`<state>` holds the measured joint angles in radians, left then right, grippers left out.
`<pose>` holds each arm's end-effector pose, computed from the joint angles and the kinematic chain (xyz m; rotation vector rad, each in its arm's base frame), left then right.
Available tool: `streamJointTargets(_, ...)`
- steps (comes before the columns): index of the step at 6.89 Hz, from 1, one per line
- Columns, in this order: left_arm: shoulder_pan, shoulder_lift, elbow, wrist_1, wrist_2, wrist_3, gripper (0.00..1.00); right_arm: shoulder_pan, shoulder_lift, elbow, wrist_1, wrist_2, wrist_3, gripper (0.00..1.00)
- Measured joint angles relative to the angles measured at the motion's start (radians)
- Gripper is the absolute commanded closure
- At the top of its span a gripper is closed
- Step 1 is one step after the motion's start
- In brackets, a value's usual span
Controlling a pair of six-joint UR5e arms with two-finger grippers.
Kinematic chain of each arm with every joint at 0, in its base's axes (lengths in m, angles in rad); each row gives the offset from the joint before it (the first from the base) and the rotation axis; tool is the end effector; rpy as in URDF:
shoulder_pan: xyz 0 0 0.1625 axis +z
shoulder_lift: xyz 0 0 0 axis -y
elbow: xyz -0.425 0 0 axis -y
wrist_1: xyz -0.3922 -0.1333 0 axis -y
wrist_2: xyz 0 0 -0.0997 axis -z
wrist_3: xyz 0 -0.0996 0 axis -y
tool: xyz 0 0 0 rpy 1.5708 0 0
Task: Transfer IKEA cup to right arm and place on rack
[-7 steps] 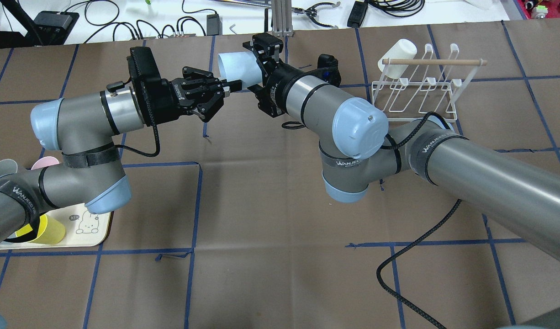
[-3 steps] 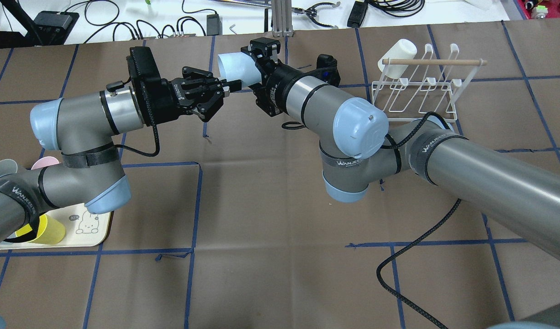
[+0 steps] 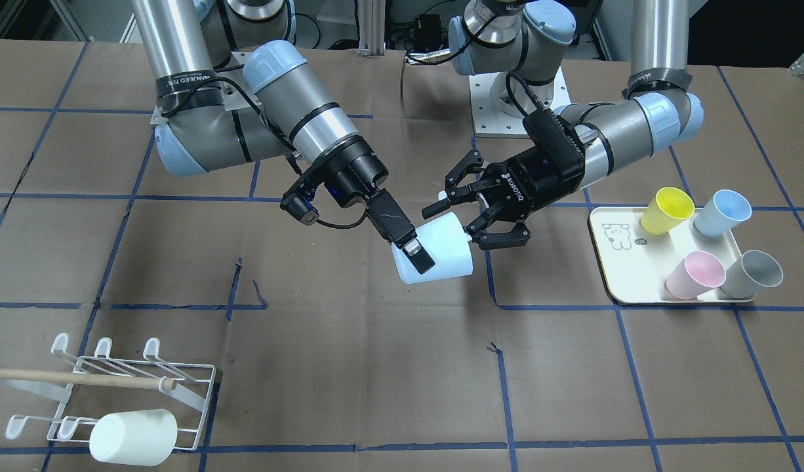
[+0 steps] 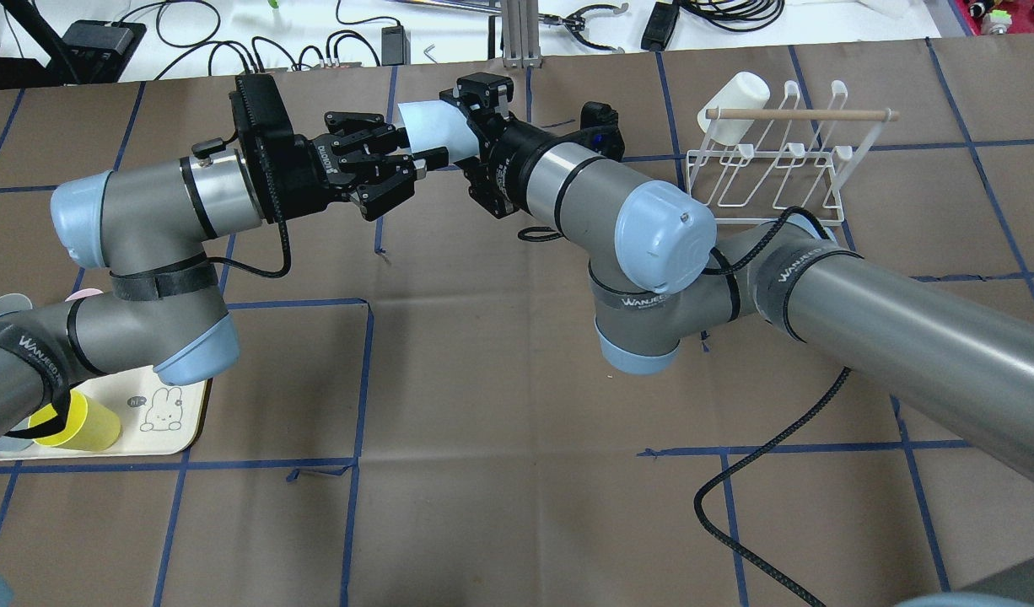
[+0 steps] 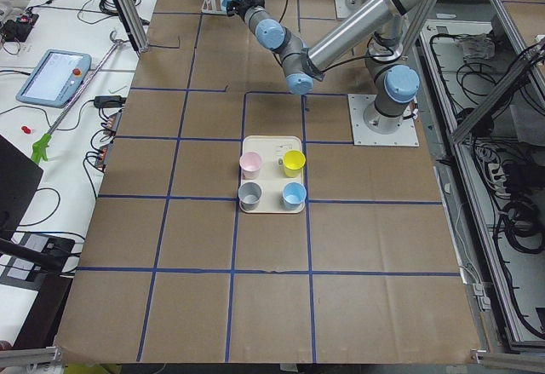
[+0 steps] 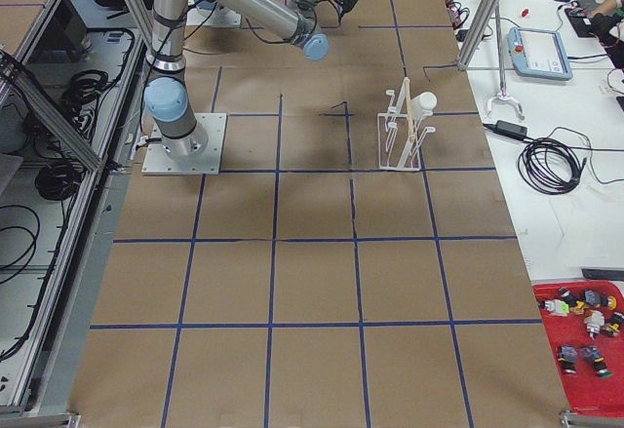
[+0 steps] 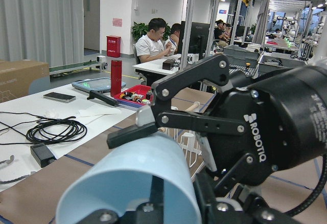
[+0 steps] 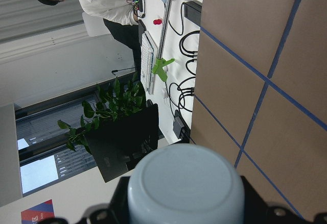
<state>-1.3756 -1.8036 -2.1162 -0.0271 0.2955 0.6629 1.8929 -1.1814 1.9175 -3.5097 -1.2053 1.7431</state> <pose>-0.1332 -0.5048 0.3489 -0.9946 -1.7221 1.2851 0.3421 -0.4916 0.3519 1.0652 1.6105 -0.3698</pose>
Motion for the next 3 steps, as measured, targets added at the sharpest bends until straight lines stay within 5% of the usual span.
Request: streamJointTargets(3, 0.034, 0.016, 0.002, -0.001, -0.011, -0.042, 0.02, -0.004, 0.010, -0.004, 0.000, 0.001, -0.012, 0.57)
